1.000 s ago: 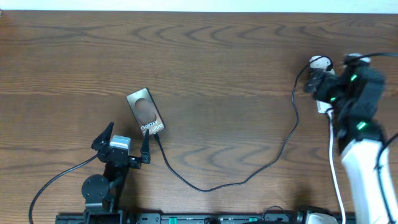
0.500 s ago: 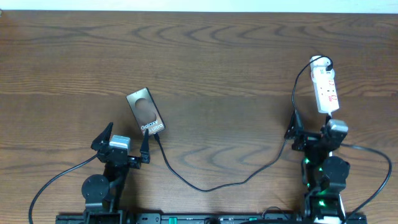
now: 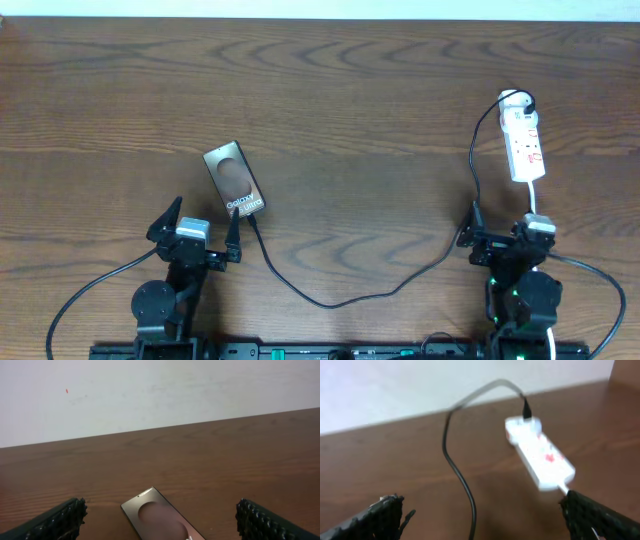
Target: Plug charger to phone and switch on socket
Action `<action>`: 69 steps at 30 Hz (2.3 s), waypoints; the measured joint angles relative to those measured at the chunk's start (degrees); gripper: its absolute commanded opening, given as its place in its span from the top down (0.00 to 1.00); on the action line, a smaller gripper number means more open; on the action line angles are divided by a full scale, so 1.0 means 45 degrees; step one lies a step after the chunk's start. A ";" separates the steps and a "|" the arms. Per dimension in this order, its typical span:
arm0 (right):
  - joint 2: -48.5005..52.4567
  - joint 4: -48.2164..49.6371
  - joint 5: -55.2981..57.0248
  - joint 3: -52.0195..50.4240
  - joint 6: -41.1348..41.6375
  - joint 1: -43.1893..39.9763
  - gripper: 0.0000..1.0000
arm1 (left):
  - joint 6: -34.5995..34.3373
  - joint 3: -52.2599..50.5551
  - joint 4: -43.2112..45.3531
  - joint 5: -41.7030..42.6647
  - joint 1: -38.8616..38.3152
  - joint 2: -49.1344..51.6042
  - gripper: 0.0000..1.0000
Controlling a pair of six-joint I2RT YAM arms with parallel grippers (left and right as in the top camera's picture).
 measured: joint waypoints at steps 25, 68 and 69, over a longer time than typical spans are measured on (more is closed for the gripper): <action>-0.1112 -0.0005 -0.0005 0.0000 -0.0486 0.0000 0.01 | 0.0000 0.0000 0.0000 0.0000 0.0000 -0.0005 0.02; -0.1112 -0.0005 -0.0005 0.0000 -0.0525 0.0000 0.01 | 0.0000 0.0000 0.0000 0.0000 0.0000 0.0000 0.02; -0.1112 -0.0005 -0.0005 0.0000 -0.0525 0.0000 0.01 | 0.0000 0.0000 0.0000 0.0000 0.0000 -0.0005 0.02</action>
